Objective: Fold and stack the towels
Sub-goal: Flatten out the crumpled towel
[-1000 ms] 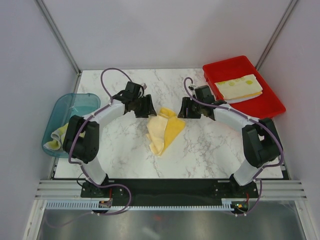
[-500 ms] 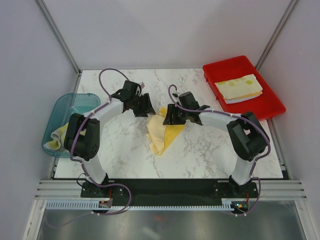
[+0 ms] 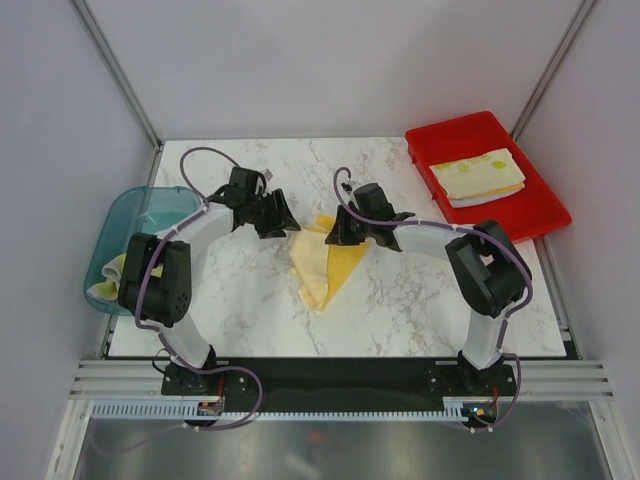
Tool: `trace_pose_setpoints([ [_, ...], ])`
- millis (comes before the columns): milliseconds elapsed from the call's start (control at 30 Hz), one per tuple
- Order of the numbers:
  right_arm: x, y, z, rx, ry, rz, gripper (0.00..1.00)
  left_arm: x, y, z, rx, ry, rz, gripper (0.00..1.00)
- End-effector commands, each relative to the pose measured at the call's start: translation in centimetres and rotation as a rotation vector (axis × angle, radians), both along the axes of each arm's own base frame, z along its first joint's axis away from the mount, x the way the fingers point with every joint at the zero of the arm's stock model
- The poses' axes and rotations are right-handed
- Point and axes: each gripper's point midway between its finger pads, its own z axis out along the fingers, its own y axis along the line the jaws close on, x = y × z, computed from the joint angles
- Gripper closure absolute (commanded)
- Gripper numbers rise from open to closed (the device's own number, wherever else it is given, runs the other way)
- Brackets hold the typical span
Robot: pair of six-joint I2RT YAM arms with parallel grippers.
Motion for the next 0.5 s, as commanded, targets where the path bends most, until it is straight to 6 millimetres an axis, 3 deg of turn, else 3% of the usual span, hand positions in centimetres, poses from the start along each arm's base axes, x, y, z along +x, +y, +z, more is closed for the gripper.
trace_pose_setpoints([
  [0,0.6,0.3,4.2,0.048,-0.136,0.031,1.0,1.0,-0.7,4.5,-0.067,-0.138,-0.019,0.42],
  [200,-1.5,-2.5,6.8,0.058,-0.128,0.053,1.0,1.4,-0.5,6.2,-0.048,-0.233,-0.055,0.42],
  [233,-2.9,-3.9,6.4,0.021,-0.085,0.048,1.0,1.4,-0.5,6.3,-0.044,-0.244,-0.065,0.42],
  [300,-2.6,-7.1,6.1,-0.046,-0.069,0.004,1.0,1.0,-1.0,6.5,-0.065,-0.268,-0.103,0.42],
  [367,-2.1,-11.9,5.5,-0.139,-0.027,-0.123,1.0,-0.1,-3.2,7.4,-0.146,-0.339,-0.18,0.42],
  [467,-1.7,-16.9,4.9,-0.268,0.014,-0.239,1.0,-0.5,-5.5,7.3,-0.116,-0.415,-0.265,0.41],
])
